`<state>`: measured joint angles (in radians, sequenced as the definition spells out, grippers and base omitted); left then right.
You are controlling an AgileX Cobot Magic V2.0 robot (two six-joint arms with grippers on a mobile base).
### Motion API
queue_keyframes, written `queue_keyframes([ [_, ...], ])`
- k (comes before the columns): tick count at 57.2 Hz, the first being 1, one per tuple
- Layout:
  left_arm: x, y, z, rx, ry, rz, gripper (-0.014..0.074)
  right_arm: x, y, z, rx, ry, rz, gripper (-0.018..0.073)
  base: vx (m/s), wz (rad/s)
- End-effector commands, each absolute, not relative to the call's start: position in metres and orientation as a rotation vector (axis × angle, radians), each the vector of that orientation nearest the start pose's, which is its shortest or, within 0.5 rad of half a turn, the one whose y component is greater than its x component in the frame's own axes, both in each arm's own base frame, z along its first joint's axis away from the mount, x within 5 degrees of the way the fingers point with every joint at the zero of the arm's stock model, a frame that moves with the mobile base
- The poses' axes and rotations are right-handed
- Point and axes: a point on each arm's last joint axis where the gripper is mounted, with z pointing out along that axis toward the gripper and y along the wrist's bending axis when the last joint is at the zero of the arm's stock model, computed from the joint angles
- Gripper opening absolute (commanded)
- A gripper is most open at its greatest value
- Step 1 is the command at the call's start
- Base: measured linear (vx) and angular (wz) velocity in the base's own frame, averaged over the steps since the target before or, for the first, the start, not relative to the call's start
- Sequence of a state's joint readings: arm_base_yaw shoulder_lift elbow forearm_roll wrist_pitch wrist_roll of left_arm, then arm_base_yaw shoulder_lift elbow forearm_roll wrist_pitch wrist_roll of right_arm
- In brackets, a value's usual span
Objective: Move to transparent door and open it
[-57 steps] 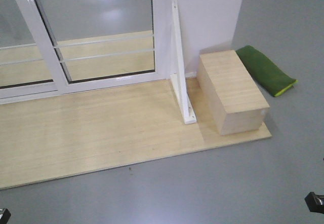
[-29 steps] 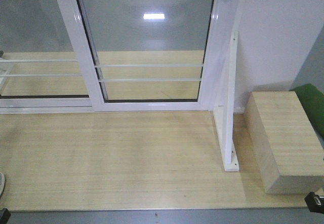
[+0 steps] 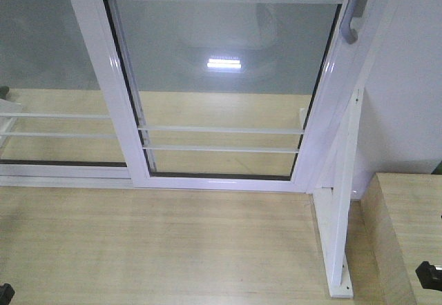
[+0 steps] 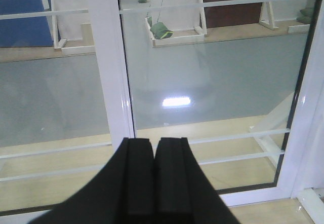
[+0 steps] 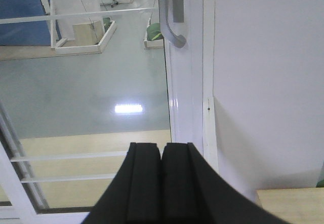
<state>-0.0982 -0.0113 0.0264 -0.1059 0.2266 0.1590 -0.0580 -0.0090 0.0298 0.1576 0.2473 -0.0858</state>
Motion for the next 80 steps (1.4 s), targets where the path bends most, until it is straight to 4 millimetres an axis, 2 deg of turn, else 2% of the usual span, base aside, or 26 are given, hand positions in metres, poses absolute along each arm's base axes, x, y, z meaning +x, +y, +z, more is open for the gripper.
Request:
queue_keyframes([
  [1,0.0543,-0.0069,0.1989,0.127,1.607,-0.058,0.0003,0.0557,-0.0011,0.1885,0.087,1.655,0.023,-0.0004,0.38,-0.04],
  [36,0.0543,-0.0069,0.1989,0.127,1.607,-0.058,0.0003,0.0557,-0.0011,0.1885,0.087,1.655,0.023,-0.0004,0.26,-0.01],
  [80,0.055,-0.007,0.1986,0.127,1.617,-0.058,0.0003,0.0561,-0.0008,0.1868,0.085,1.679,0.027,-0.0004,0.04,-0.03],
])
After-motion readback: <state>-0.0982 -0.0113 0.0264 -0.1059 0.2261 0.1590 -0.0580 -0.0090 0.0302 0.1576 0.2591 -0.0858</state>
